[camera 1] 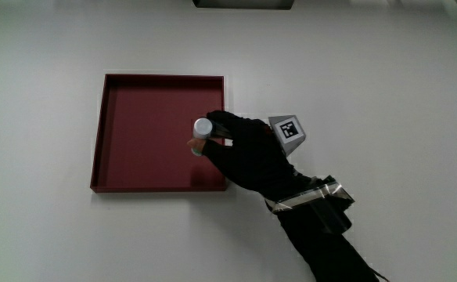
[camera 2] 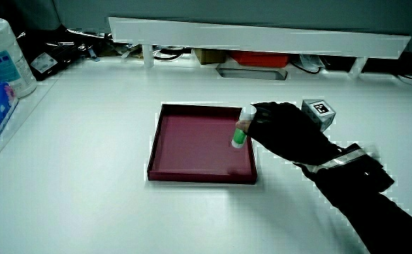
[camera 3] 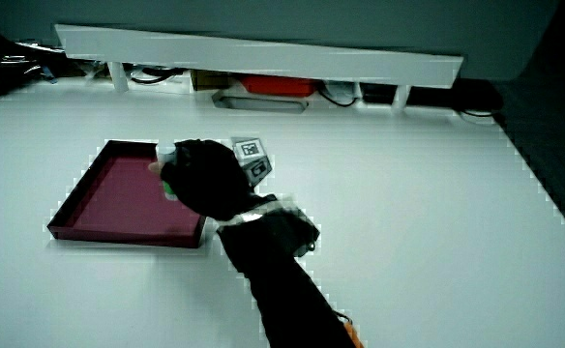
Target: Pick glue stick
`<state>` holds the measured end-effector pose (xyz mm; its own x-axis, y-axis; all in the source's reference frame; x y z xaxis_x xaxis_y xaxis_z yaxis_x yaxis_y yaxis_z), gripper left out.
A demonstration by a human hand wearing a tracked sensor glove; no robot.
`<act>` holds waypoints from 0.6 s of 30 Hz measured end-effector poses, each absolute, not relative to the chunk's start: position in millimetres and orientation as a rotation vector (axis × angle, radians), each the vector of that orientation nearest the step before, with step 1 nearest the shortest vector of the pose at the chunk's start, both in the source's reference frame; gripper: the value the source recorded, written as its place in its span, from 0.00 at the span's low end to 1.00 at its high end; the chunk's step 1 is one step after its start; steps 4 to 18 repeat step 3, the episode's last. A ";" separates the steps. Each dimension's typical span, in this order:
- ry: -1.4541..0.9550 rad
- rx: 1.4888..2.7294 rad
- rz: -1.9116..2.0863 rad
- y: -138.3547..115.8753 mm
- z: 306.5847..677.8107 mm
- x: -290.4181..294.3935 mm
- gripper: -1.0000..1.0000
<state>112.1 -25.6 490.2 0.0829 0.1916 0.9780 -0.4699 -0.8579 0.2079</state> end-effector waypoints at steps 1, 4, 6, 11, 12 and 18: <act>-0.267 1.894 1.832 -26.0 486.1 116.6 1.00; -0.274 1.914 1.844 -27.3 481.1 125.4 1.00; -0.274 1.914 1.844 -27.3 481.1 125.4 1.00; -0.274 1.914 1.844 -27.3 481.1 125.4 1.00; -0.274 1.914 1.844 -27.3 481.1 125.4 1.00; -0.274 1.914 1.844 -27.3 481.1 125.4 1.00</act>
